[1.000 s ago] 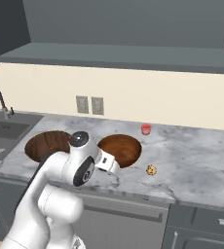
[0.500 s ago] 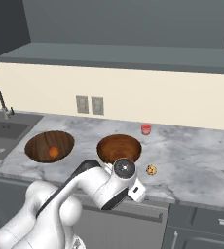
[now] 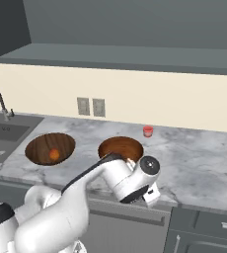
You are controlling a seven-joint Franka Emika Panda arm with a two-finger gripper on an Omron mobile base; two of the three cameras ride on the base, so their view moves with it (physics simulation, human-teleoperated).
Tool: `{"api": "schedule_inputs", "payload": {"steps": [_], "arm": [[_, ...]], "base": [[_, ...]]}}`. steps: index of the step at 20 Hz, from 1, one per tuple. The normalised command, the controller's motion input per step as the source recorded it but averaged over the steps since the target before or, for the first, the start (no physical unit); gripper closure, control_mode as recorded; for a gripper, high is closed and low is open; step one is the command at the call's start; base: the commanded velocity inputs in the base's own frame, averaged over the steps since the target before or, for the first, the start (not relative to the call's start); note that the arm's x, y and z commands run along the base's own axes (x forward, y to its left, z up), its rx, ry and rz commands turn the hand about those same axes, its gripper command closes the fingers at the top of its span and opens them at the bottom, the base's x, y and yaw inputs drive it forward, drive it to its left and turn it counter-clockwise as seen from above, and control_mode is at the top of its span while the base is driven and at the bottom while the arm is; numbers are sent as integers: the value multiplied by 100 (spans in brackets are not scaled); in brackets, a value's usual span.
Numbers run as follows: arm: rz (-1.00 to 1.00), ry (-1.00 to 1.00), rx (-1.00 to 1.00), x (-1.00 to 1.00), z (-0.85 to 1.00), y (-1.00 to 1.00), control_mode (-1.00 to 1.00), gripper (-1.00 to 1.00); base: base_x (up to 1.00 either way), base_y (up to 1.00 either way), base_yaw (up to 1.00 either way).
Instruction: Pick both bowls and place them on the counter. Then place the mango in one bowl and place the cookie dough ball in the other bowl.
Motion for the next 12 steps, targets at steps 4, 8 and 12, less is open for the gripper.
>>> {"api": "schedule_inputs", "payload": {"steps": [4,8,12], "arm": [[-14,19,11,47,1,-25,-100,-100],[-6,2,10,6,-21,-32,-100,-100],[-6,1,11,25,-3,-22,-100,-100]], "base": [[0,0,0],[0,0,0],[0,0,0]]}}
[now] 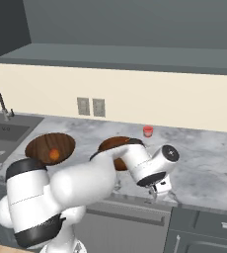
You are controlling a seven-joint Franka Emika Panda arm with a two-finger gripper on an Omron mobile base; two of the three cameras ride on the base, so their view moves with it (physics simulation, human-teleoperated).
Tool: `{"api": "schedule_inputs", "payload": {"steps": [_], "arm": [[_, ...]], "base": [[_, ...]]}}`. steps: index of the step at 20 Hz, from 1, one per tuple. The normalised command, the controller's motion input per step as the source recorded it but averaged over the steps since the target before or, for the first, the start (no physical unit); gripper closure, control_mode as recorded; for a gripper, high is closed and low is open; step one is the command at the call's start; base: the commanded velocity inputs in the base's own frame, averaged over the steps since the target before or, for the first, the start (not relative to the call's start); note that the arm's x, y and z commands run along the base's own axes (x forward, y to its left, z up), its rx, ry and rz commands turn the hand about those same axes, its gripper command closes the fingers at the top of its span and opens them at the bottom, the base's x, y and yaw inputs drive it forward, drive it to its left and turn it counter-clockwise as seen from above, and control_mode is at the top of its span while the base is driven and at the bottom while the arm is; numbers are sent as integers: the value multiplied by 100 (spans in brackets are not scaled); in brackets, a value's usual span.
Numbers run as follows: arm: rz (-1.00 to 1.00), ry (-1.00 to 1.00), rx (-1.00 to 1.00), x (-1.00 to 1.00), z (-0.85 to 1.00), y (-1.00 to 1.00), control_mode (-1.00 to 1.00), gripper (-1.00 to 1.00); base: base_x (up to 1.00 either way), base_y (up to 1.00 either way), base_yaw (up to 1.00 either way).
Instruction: Pick both bowls and place them on the counter. Then place the mango in one bowl and place the cookie dough ball in the other bowl.
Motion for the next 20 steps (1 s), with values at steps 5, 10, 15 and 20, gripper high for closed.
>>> {"api": "schedule_inputs", "payload": {"steps": [5,10,15,20], "arm": [[-11,4,7,52,0,-3,-100,-100],[-9,3,5,40,-9,-2,-100,-100],[-8,3,3,23,-17,-7,-100,-100],[-10,6,2,29,-13,-8,-100,-100]], "base": [[0,0,0],[0,0,0],[0,0,0],[0,0,0]]}}
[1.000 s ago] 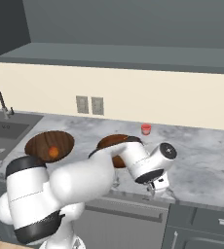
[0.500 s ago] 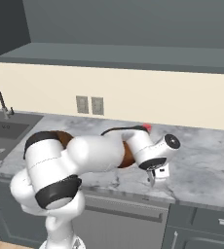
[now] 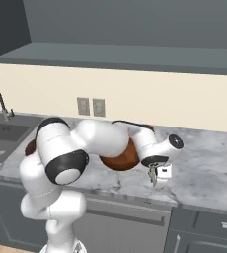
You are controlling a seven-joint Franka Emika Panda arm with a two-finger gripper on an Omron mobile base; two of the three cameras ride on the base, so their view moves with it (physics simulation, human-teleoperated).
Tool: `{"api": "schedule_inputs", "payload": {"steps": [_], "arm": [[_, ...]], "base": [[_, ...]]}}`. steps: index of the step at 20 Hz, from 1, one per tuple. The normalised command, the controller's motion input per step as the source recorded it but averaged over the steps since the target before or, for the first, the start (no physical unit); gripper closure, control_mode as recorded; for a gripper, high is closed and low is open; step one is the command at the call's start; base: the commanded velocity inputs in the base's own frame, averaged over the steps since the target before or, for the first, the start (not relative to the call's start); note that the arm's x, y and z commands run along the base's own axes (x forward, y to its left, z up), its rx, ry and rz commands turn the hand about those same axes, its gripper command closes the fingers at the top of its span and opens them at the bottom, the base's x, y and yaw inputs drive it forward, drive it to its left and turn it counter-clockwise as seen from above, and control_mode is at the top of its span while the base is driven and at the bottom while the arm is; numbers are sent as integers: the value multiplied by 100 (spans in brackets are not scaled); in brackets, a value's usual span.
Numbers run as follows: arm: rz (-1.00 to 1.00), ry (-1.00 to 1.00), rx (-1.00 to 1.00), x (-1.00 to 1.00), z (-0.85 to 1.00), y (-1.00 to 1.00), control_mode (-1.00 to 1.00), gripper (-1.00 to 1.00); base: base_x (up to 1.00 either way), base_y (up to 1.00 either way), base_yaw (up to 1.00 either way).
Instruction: Pick both bowls and place them on the counter. Then place the mango in one bowl and place the cookie dough ball in the other bowl.
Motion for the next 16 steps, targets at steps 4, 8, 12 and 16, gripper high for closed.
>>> {"api": "schedule_inputs", "payload": {"steps": [4,8,12,16], "arm": [[-7,5,3,27,-12,-13,-100,-100],[-6,7,1,27,-19,-5,-100,-100],[-5,9,0,31,-20,-10,-100,-100],[-4,7,1,18,-19,-8,-100,-100]], "base": [[0,0,0],[0,0,0],[0,0,0],[0,0,0]]}}
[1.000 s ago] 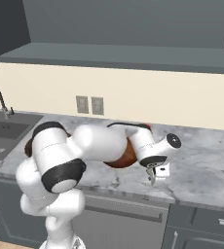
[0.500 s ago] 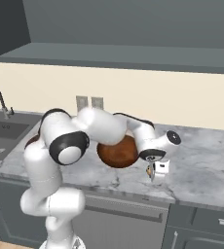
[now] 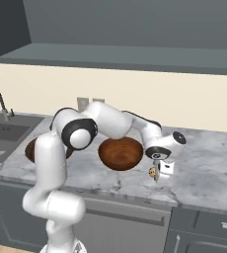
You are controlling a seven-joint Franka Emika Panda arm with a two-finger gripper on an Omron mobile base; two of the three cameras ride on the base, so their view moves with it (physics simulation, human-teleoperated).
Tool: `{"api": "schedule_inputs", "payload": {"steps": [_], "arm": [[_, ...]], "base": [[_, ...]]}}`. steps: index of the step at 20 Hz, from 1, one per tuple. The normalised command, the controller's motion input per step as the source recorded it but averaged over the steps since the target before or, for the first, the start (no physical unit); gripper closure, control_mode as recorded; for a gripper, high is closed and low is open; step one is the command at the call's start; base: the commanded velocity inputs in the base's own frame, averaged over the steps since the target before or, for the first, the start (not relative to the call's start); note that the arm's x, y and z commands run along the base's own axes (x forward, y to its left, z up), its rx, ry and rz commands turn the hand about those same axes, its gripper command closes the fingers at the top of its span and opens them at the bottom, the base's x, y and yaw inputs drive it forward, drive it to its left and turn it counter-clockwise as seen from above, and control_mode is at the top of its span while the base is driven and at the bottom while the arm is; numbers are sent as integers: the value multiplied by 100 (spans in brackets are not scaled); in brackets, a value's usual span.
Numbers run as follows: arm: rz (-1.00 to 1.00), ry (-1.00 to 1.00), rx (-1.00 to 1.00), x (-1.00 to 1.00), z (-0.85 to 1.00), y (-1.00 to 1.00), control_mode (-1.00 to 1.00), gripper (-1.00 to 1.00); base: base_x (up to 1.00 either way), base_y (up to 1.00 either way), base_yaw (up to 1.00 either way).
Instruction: Pick both bowls and place them on the counter. Then place the mango in one bowl and place the cookie dough ball in the other bowl.
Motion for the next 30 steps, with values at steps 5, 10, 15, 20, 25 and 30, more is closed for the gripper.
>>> {"api": "schedule_inputs", "payload": {"steps": [5,10,15,20,25,30], "arm": [[0,1,3,-8,-30,0,-100,100],[-1,0,0,-10,-10,17,-100,100],[-4,-14,-2,-34,31,23,-100,100],[-6,-17,-12,-36,82,46,-100,100],[-8,-11,-17,-6,100,50,-100,100],[-6,-3,-17,3,77,60,-100,100]], "base": [[0,0,0],[0,0,0],[0,0,0],[0,0,0],[0,0,0],[0,0,0]]}}
